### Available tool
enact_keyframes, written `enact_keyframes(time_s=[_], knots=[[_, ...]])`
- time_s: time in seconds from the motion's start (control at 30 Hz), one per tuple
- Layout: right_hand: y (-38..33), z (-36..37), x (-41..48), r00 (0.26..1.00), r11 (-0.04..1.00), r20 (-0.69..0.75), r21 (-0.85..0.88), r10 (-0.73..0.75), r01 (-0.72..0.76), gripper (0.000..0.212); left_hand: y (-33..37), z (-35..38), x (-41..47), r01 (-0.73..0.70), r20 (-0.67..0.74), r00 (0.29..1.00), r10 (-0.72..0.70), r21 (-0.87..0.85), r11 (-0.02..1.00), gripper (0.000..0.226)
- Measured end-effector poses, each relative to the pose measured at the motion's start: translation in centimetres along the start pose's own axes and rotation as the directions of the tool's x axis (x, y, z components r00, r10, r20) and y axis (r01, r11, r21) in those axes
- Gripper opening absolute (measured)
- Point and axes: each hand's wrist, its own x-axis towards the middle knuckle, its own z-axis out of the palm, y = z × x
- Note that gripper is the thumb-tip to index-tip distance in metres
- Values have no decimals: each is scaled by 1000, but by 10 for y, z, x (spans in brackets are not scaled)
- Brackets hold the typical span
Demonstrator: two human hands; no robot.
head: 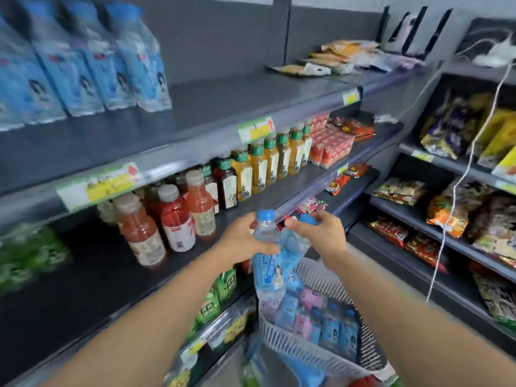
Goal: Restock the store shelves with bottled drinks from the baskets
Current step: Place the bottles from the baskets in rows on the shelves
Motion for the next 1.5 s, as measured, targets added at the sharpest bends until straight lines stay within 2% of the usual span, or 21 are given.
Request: enact_keyframes(time_s=[0.1, 0.23, 0.37, 0.47, 0.53, 0.6, 0.67, 0.8, 0.93, 1.13, 1.27, 1.5], knots=[[-41, 9, -26, 998, 995, 34, 95, -48, 44, 51, 27, -33, -34, -51, -32, 998, 52, 25, 998, 57], [-90, 19, -50, 989, 981, 72, 156, -129, 117, 58, 55, -69, -72, -73, -124, 989, 78, 45, 996, 64], [-139, 26, -64, 957, 949, 54, 159, -283, 272, 50, 90, -97, -101, -119, -201, 970, 134, 83, 989, 59], [-175, 26, -67, 924, 919, 97, 178, -371, 351, 40, 117, -115, -115, -145, -262, 950, 170, 112, 983, 58], [-197, 25, -66, 899, 904, 141, 180, -414, 388, 38, 134, -125, -120, -145, -322, 929, 185, 146, 979, 70], [-216, 23, -64, 878, 889, 169, 188, -447, 417, 40, 150, -132, -124, -133, -377, 906, 193, 178, 975, 98], [-233, 21, -63, 856, 873, 188, 198, -481, 446, 40, 163, -140, -126, -127, -417, 887, 200, 196, 972, 108], [-263, 21, -64, 821, 846, 213, 200, -529, 494, 40, 185, -150, -131, -128, -495, 837, 234, 238, 963, 95], [-288, 27, -62, 780, 818, 249, 213, -574, 534, 35, 196, -166, -130, -153, -546, 802, 243, 206, 967, 86], [-323, 45, -51, 743, 783, 251, 264, -620, 564, 41, 203, -206, -111, -188, -608, 740, 288, 225, 956, 76], [-340, 66, -37, 733, 776, 256, 239, -631, 584, 36, 198, -231, -88, -182, -651, 692, 311, 259, 949, 67], [-356, 101, -11, 745, 784, 244, 224, -621, 579, 37, 184, -272, -43, -91, -714, 611, 341, 365, 927, 76]])
